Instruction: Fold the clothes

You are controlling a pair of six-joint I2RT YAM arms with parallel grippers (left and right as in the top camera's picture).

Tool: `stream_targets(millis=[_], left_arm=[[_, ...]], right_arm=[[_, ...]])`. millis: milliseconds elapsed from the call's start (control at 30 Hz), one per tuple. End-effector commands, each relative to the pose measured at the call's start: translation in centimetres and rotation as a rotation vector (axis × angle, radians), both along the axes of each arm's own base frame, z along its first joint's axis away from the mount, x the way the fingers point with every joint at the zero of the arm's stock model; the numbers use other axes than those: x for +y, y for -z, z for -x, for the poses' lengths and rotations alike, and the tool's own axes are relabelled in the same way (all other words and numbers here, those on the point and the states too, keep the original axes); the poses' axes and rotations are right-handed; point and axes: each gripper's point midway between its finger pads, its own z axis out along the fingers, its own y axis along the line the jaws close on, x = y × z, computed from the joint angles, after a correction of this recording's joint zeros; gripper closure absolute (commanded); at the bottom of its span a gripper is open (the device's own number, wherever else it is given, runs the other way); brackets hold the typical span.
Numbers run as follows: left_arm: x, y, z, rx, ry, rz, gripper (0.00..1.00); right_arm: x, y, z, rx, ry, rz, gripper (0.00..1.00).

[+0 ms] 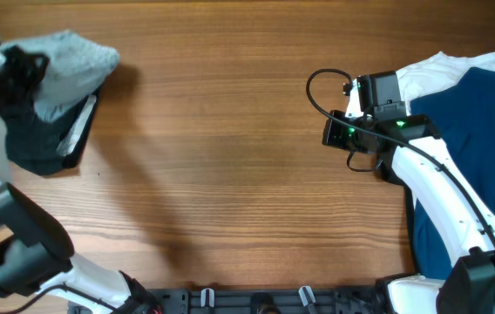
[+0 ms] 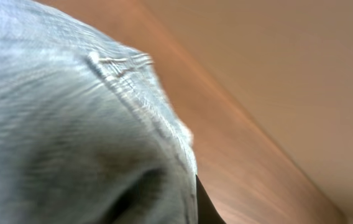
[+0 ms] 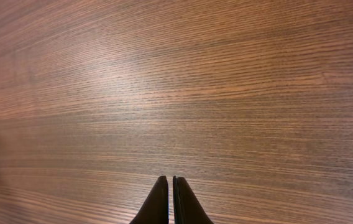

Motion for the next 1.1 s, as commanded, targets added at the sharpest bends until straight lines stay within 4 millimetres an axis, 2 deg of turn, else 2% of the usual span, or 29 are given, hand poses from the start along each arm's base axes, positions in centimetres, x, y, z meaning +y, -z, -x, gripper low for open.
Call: stream_targets(millis=[0, 100, 200, 300, 400, 633, 700, 767, 1067], left_arm=[[4.4, 2.4, 2.7, 0.093, -0.080, -0.048, 0.96], [6.3, 3.0, 4.4, 0.125, -0.117, -0.059, 0.96], [5.5, 1.9, 4.1, 0.054, -0.064, 0.012, 0.96], [3.9, 0.2, 3.0, -0.031, 0.003, 0.073, 0.96], [3.1, -2.1, 1.2, -0.134, 0.037, 0.068, 0.96], [3.1, -9.4, -2.4, -0.423, 0.051, -0.016, 0.96], [3.2, -10.8, -3.1, -0.481, 0.049, -0.070, 0.96], [3.8, -11.4, -3.6, -0.505, 0.016, -0.120, 0.96], [6.4, -11.4, -4.0, -0.507, -0.072, -0.306, 0.96]], right_arm=[[0.1, 0.0, 0.1, 0.009, 0.011, -0.007, 0.96], [0.1, 0.0, 0.1, 0.009, 0.011, -0.007, 0.96], [0.1, 0.0, 0.1, 0.008, 0.011, -0.007, 0.96], [0.1, 0.0, 0.1, 0.007, 0.010, -0.007, 0.96], [0.1, 0.0, 0.1, 0.008, 0.010, -0.007, 0.96], [0.0, 0.1, 0.3, 0.021, 0.012, -0.005, 0.96], [0.0, 0.1, 0.4, 0.022, 0.013, -0.005, 0.96], [0.0, 0.2, 0.4, 0.028, 0.017, -0.007, 0.96], [0.2, 0.4, 1.2, 0.068, 0.030, -0.027, 0.96]])
